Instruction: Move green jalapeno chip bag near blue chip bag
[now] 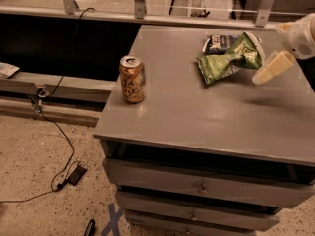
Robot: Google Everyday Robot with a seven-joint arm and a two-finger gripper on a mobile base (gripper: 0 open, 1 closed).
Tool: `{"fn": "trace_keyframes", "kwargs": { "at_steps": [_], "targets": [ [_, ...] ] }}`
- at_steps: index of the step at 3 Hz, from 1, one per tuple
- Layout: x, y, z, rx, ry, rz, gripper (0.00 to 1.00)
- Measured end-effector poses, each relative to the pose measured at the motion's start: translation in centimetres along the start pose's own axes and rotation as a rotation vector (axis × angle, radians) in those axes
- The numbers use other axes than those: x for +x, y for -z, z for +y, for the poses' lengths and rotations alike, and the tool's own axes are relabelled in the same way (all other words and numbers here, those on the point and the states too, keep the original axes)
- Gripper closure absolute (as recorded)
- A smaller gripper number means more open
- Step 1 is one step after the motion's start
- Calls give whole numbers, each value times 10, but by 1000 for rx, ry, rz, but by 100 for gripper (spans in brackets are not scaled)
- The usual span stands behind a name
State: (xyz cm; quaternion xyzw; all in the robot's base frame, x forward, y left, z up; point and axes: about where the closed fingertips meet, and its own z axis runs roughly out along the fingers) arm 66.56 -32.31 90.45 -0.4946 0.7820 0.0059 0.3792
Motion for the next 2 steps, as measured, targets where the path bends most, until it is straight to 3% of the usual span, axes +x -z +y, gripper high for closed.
{"fn": "trace_keyframes", "kwargs": {
  "at_steps": [1,2],
  "targets": [
    [32,12,8,0,10,88,0],
    [37,9,10,-6,14,105,0]
  ]
}}
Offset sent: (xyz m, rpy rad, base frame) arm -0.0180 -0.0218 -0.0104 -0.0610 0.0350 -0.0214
